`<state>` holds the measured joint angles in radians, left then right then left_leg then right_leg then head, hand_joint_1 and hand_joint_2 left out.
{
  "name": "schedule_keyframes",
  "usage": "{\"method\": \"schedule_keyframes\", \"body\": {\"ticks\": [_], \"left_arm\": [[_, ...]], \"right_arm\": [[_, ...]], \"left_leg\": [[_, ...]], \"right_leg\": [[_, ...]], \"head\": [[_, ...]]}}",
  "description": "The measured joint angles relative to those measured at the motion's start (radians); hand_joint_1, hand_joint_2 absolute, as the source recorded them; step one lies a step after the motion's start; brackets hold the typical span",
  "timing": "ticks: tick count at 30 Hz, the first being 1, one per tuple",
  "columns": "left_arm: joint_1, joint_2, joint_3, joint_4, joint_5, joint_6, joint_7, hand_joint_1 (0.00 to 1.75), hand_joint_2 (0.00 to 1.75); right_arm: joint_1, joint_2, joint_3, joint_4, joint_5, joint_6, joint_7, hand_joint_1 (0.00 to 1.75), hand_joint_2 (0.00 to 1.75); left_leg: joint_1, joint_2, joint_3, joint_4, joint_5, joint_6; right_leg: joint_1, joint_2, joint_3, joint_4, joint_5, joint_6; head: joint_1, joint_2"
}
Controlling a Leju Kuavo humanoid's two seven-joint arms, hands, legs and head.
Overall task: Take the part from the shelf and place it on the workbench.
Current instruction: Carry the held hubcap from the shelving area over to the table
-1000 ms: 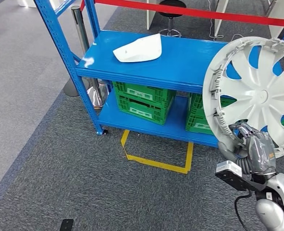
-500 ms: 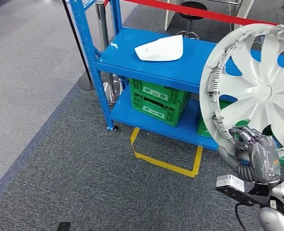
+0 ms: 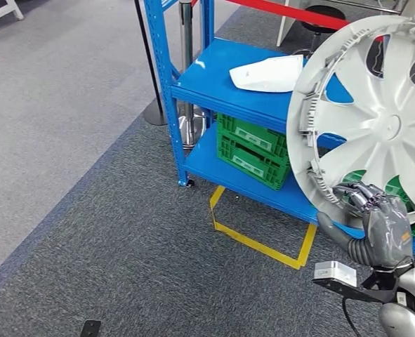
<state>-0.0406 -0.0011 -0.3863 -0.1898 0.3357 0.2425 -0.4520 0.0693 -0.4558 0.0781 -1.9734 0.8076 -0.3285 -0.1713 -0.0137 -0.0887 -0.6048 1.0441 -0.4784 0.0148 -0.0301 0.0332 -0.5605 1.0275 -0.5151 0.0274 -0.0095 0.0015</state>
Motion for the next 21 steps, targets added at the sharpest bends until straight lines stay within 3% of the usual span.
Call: {"method": "schedule_keyframes", "body": {"ticks": [2, 4, 5, 6, 7, 10, 12, 14, 16, 19, 20, 21], "left_arm": [[-0.002, 0.003, 0.000, 0.000, 0.000, -0.003, 0.001, 0.00, 1.75], [-0.005, 0.003, 0.000, 0.001, 0.000, -0.005, 0.002, 0.00, 1.75], [-0.005, 0.003, 0.000, 0.001, 0.000, -0.006, 0.003, 0.00, 1.75], [-0.005, 0.003, 0.000, 0.001, 0.000, -0.006, 0.004, 0.00, 1.75], [-0.005, 0.004, 0.000, 0.001, 0.001, -0.006, 0.005, 0.00, 1.75], [-0.008, 0.008, 0.000, 0.001, 0.007, -0.006, 0.005, 0.00, 1.75], [-0.012, 0.010, 0.000, 0.001, 0.011, -0.005, 0.005, 0.00, 1.75], [-0.014, 0.013, 0.000, 0.001, 0.013, -0.004, 0.005, 0.00, 1.75], [-0.014, 0.015, 0.000, 0.001, 0.015, -0.004, 0.005, 0.00, 1.75], [-0.018, 0.017, 0.000, 0.001, 0.017, -0.003, 0.005, 0.00, 1.75], [-0.018, 0.018, 0.000, 0.001, 0.017, -0.003, 0.005, 0.00, 1.75], [-0.018, 0.018, 0.000, 0.001, 0.017, -0.003, 0.005, 0.00, 1.75]], "right_arm": [[-0.002, -0.004, 0.000, -0.005, 0.000, 0.000, -0.001, 1.75, 1.75], [-0.003, -0.008, 0.000, -0.010, -0.001, 0.000, -0.002, 1.75, 1.75], [-0.004, -0.010, -0.001, -0.012, -0.002, 0.000, -0.002, 1.75, 1.75], [-0.005, -0.012, -0.001, -0.013, -0.004, 0.000, -0.002, 1.75, 1.75], [-0.006, -0.014, -0.001, -0.014, -0.008, 0.000, -0.002, 1.75, 1.75], [-0.012, -0.025, -0.003, -0.020, -0.019, 0.000, -0.001, 1.75, 1.75], [-0.017, -0.034, -0.006, -0.023, -0.024, 0.000, 0.000, 1.75, 1.75], [-0.022, -0.043, -0.009, -0.025, -0.027, 0.001, 0.000, 1.75, 1.75], [-0.027, -0.051, -0.012, -0.027, -0.030, 0.001, 0.002, 1.75, 1.75], [-0.030, -0.061, -0.019, -0.029, -0.032, 0.001, 0.003, 1.75, 1.75], [-0.030, -0.063, -0.020, -0.029, -0.032, 0.001, 0.003, 1.75, 1.75], [-0.030, -0.063, -0.021, -0.029, -0.032, 0.001, 0.003, 1.75, 1.75]], "left_leg": [[0.002, 0.039, -0.033, 0.073, -0.045, -0.014], [0.009, 0.071, -0.093, 0.203, -0.103, -0.026], [0.013, 0.077, -0.115, 0.251, -0.116, -0.029], [0.015, 0.079, -0.121, 0.266, -0.111, -0.031], [0.017, 0.082, -0.109, 0.240, -0.087, -0.031], [0.011, 0.119, -0.020, 0.051, 0.000, -0.021], [0.003, 0.138, 0.003, -0.007, 0.009, -0.012], [0.002, 0.122, -0.001, -0.013, 0.012, 0.000], [0.006, 0.102, 0.002, -0.022, 0.018, 0.014], [0.005, 0.071, 0.002, -0.026, 0.024, 0.027], [0.004, 0.060, 0.002, -0.026, 0.025, 0.027], [0.002, 0.048, 0.002, -0.025, 0.025, 0.028]], "right_leg": [[-0.003, -0.023, 0.004, -0.005, 0.001, -0.010], [-0.002, -0.046, 0.005, -0.005, 0.000, -0.013], [-0.001, -0.057, 0.006, -0.005, -0.001, -0.014], [-0.001, -0.067, 0.006, -0.005, -0.002, -0.014], [-0.001, -0.076, 0.007, -0.005, -0.002, -0.013], [0.002, -0.102, 0.012, -0.004, -0.007, -0.006], [0.007, -0.119, 0.013, -0.005, -0.009, 0.004], [0.008, -0.136, 0.014, -0.008, -0.012, 0.016], [0.005, -0.113, 0.003, 0.016, -0.035, 0.023], [0.004, -0.046, -0.084, 0.191, -0.118, 0.022], [0.006, -0.039, -0.116, 0.248, -0.133, 0.021], [0.007, -0.036, -0.133, 0.274, -0.130, 0.019]], "head": [[-0.008, 0.000], [-0.013, 0.000], [-0.013, 0.000], [-0.014, 0.000], [-0.014, 0.000], [-0.014, 0.000], [-0.012, 0.000], [-0.011, 0.000], [-0.006, 0.000], [0.002, 0.000], [0.003, 0.000], [0.003, 0.000]]}}
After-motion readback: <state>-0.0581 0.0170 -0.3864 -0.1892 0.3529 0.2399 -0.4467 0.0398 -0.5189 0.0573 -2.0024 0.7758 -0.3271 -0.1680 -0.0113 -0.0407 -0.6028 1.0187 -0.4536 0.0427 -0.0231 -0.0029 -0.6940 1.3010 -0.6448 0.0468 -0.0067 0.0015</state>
